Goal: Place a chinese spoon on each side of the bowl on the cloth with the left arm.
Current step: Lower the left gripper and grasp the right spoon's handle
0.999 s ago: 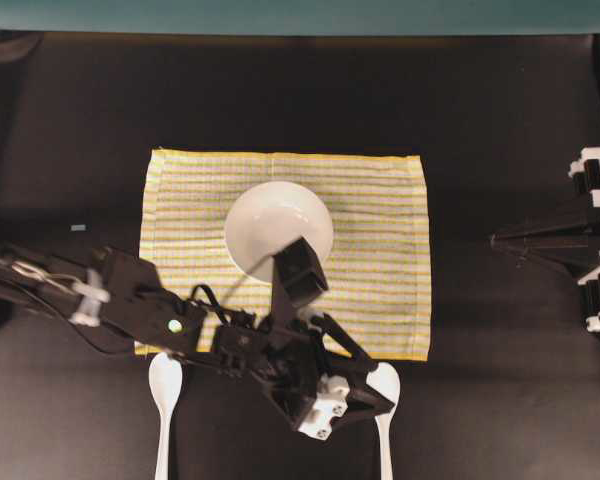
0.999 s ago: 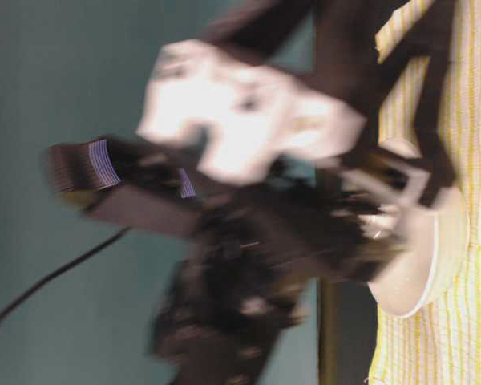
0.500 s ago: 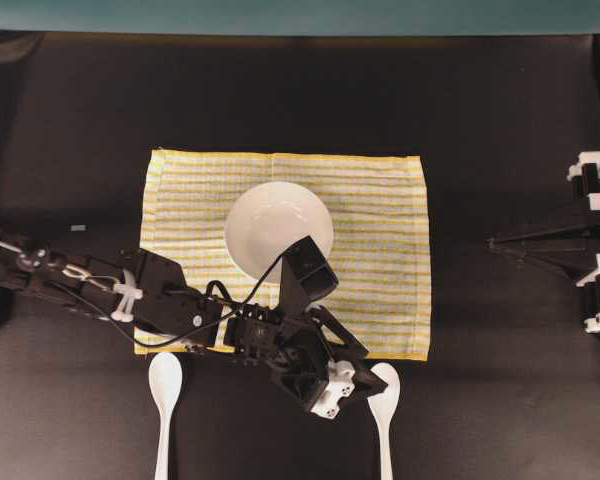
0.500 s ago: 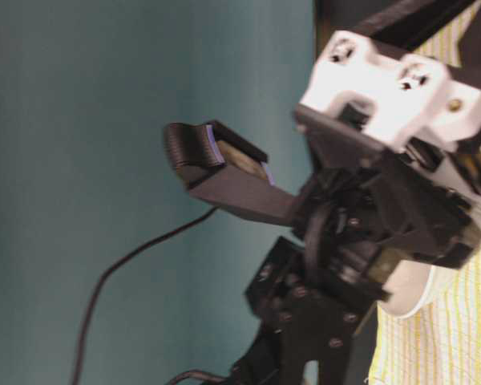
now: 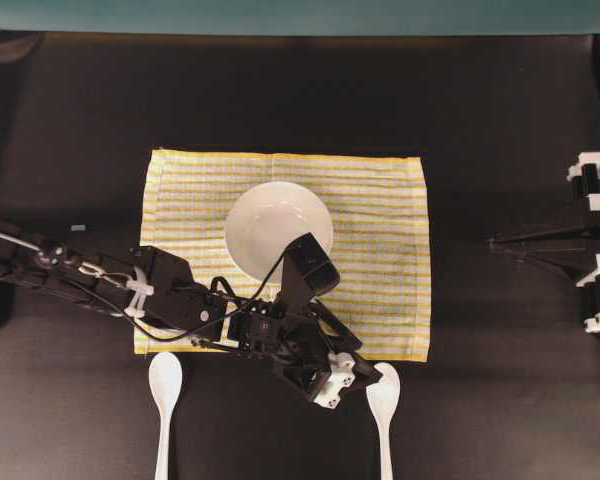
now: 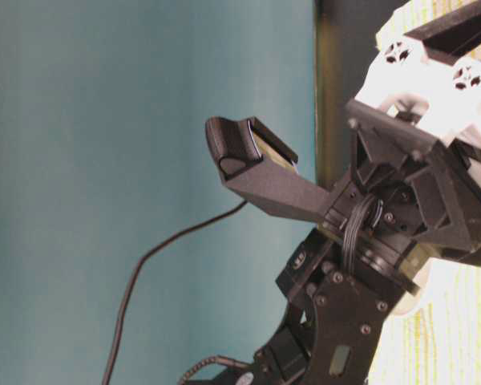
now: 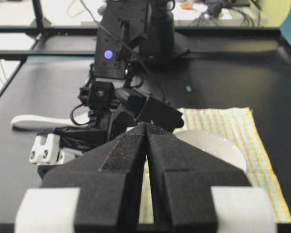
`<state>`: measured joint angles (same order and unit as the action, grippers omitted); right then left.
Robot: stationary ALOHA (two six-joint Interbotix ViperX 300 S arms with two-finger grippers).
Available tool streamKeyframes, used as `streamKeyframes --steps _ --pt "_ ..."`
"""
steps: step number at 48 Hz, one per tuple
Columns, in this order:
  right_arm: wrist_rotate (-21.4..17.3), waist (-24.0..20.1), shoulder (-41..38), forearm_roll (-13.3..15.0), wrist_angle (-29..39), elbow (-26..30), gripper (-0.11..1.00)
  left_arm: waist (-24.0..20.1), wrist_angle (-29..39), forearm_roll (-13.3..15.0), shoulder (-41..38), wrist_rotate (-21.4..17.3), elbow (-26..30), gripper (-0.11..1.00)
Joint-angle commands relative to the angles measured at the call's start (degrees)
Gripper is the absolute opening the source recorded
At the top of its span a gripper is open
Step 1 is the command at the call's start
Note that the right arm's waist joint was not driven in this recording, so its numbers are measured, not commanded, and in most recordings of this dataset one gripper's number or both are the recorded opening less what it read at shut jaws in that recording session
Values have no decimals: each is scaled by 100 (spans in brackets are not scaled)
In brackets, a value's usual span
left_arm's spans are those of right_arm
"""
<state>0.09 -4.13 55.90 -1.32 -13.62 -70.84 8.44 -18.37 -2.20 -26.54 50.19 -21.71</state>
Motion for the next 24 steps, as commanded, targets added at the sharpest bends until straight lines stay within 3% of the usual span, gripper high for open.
streamKeyframes --steps 1,24 --pt "-44 0 -26 -9 -18 35 0 79 229 -18 -9 -18 220 79" --pt "-44 0 -18 -9 -18 -26 0 123 598 -18 -62 -44 378 77"
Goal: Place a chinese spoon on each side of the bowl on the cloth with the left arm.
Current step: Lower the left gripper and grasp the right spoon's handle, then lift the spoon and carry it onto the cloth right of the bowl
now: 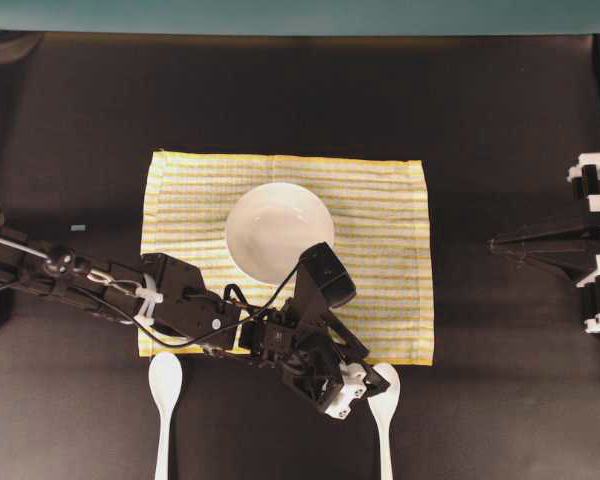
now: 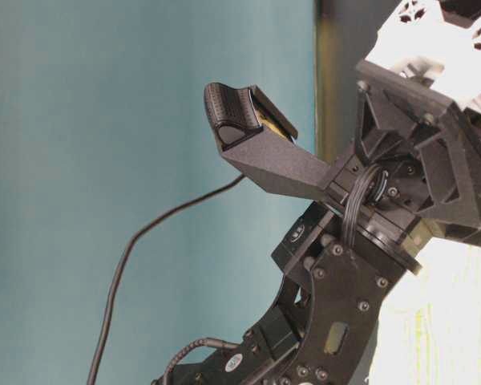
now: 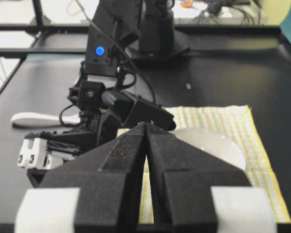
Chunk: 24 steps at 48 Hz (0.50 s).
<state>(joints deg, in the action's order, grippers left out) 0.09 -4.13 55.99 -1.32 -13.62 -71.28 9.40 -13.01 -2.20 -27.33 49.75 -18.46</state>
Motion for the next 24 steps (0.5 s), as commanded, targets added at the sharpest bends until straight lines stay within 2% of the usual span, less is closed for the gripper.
streamKeyframes --steps 1,11,24 --pt "-44 0 -26 -9 -18 18 0 18 79 -18 18 0 53 77" --pt "-44 0 -26 -9 -18 18 0 -18 272 -26 18 -18 53 59" --pt "-44 0 -26 -9 -18 18 0 -44 343 -35 53 -202 62 14"
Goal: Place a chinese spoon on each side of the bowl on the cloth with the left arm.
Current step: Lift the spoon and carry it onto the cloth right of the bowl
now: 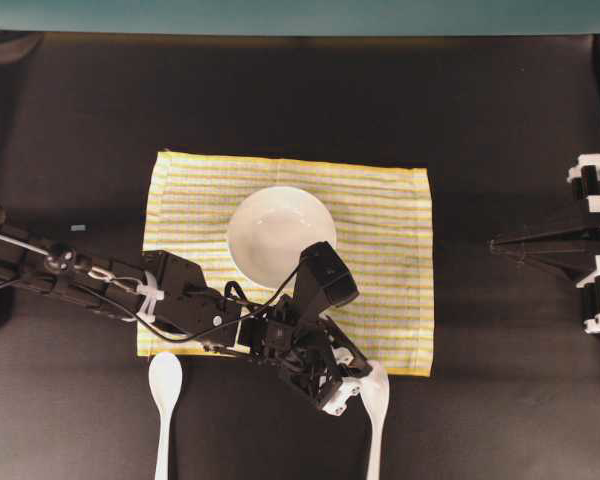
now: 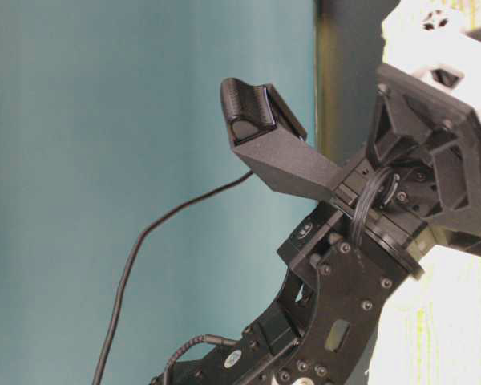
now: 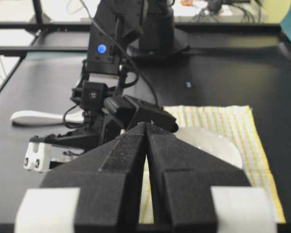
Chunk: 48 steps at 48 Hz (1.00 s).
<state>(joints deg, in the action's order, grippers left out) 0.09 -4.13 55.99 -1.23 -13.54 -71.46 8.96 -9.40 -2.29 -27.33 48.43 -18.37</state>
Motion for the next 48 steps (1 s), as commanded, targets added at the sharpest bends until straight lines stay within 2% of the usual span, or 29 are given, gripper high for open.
streamKeyframes --steps 1,6,17,23,31,42,48 --pt "-44 0 -26 -18 -26 35 0 0 -18 -26 70 -88 53 12" --pt "-44 0 -26 -18 -26 26 0 -44 -18 -26 185 -193 44 7" --pt "-44 0 -26 -18 -26 9 0 -149 114 -26 422 -237 0 5" --pt "-44 0 -26 -18 -26 0 0 -211 404 -26 589 -193 53 5" --pt "-44 0 -26 -18 -44 9 0 -492 1441 -26 879 -290 422 5" --pt "-44 0 -26 -18 -53 0 0 -967 2979 -44 1362 -1195 1063 5" --pt "-35 0 -18 -18 -79 9 0 -1257 3454 -44 1310 -1336 1345 5"
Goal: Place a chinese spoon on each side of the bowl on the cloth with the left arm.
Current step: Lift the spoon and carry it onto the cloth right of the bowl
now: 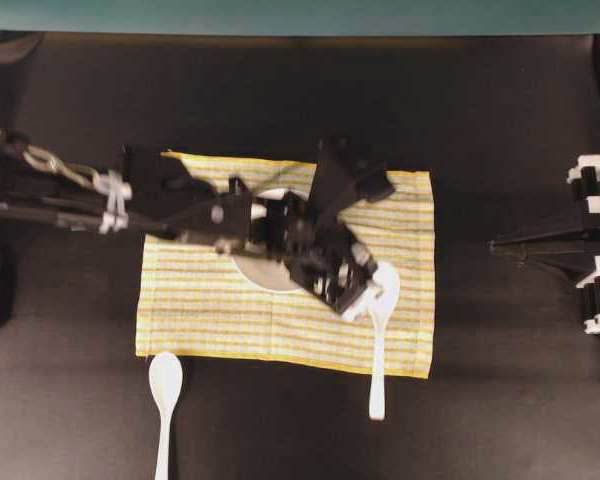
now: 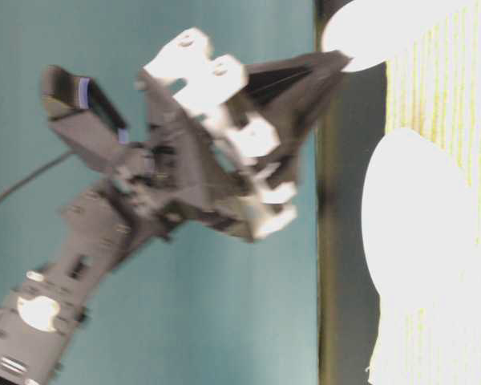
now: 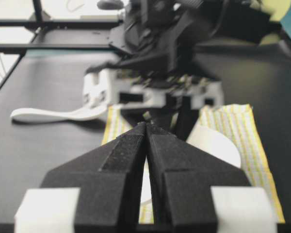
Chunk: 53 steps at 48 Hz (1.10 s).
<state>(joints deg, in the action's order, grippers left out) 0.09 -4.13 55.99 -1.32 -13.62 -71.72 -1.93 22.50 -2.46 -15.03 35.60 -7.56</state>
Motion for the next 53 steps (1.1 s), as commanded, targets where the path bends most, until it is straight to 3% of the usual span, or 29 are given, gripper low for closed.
streamKeyframes --steps 1,14,29,39,53 --pt "-35 0 -9 -9 -79 26 0 -220 316 -26 44 -62 290 5" --pt "-35 0 0 -9 -105 35 0 -615 316 -26 -202 -387 422 5" --pt "-35 0 0 -9 -176 26 0 -668 255 -26 -501 -510 606 5" --pt "-35 0 -9 -9 -176 26 0 -677 53 -35 -536 -835 615 5" --pt "-26 0 -18 -9 -176 26 0 -694 -62 -26 -677 -879 633 5"
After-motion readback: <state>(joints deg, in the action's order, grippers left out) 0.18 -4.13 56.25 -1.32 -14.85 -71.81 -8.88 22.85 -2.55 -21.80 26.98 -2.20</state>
